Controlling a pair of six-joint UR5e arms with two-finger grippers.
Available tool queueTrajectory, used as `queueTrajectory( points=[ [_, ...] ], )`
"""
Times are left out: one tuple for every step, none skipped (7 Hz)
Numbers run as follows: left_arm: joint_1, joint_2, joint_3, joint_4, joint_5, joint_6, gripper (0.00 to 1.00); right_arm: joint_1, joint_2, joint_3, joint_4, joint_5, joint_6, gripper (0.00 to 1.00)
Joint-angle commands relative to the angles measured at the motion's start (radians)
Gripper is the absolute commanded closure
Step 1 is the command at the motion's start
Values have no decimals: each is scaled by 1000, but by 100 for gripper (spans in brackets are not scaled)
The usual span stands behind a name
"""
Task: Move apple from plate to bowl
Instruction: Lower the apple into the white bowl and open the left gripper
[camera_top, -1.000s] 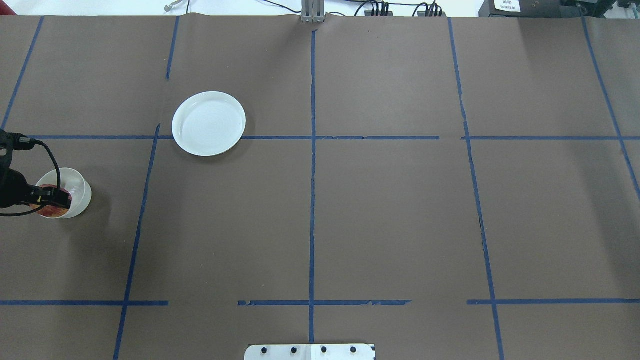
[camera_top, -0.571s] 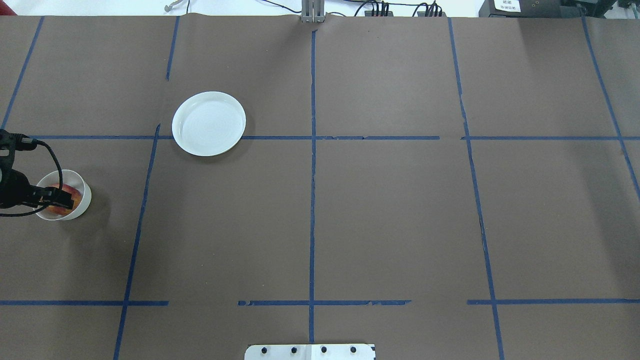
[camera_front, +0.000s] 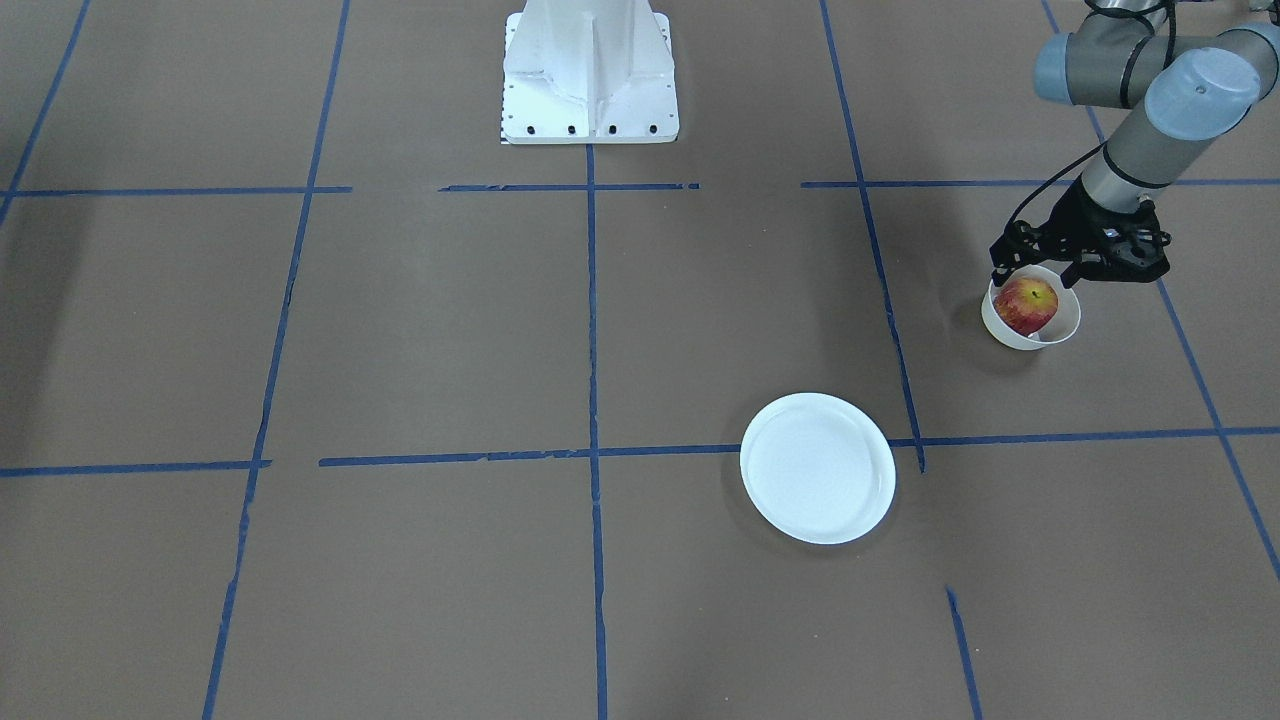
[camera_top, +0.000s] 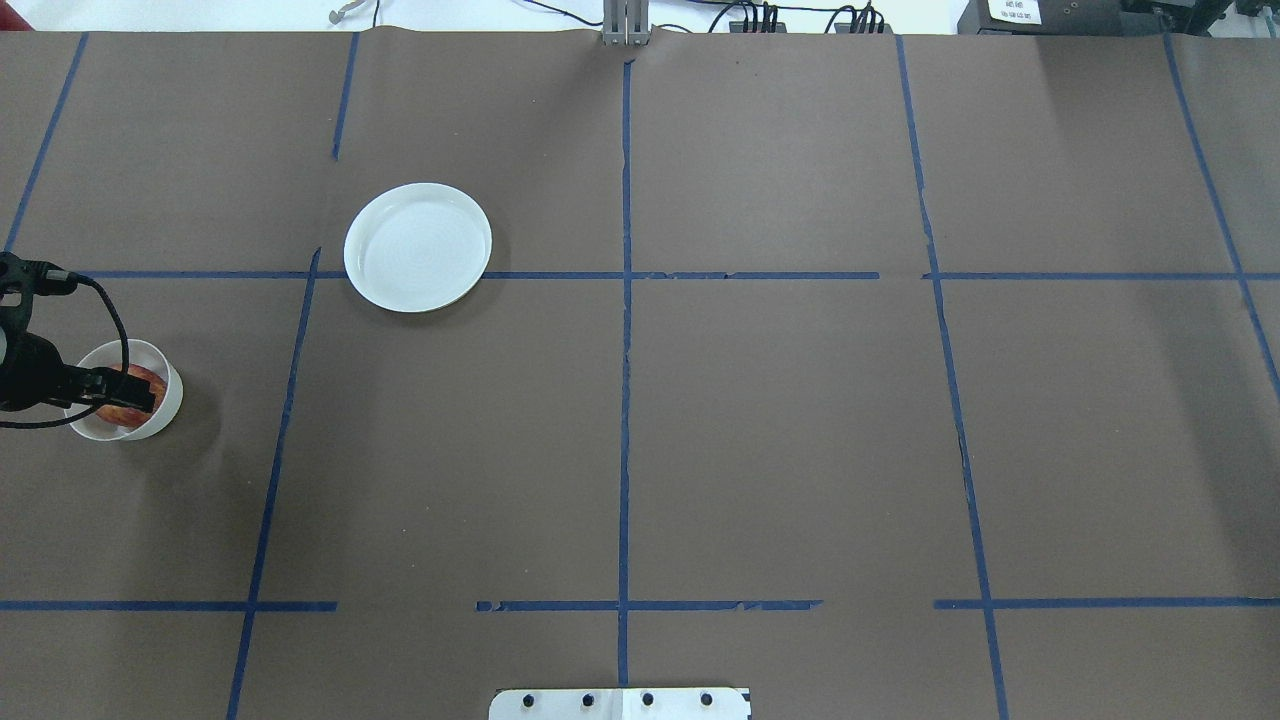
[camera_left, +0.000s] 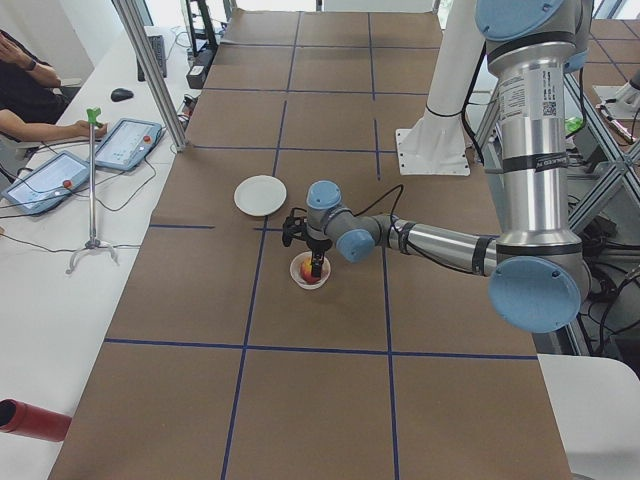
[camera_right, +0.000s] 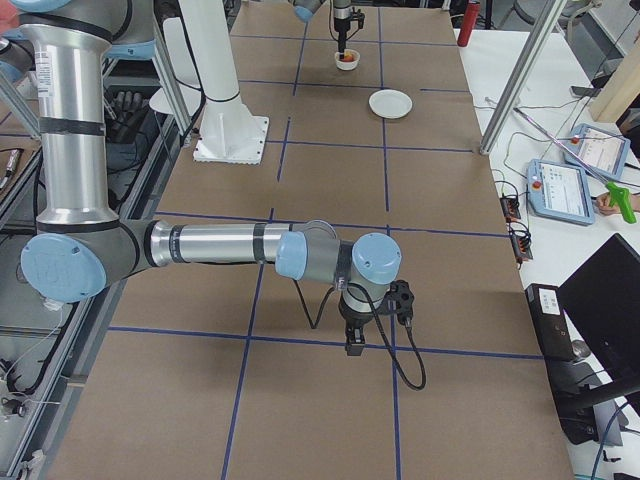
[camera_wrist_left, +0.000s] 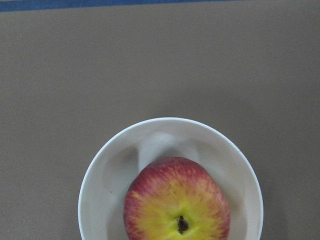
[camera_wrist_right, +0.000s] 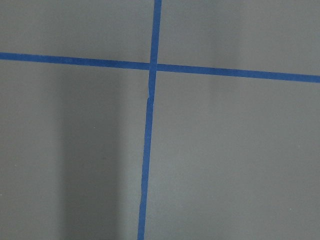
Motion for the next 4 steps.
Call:
queueTrajectory(
  points=[
    [-18,0,-38,20,-26,20,0,0,0,0,0,0,0,0],
    [-82,-3,-38,47,-47,146,0,0,0,0,0,0,0,0],
    [-147,-61,-41,143,-54,252,0,0,0,0,0,0,0,0],
    [-226,-121,-43,275,-54,378,0,0,0,0,0,0,0,0]
  ],
)
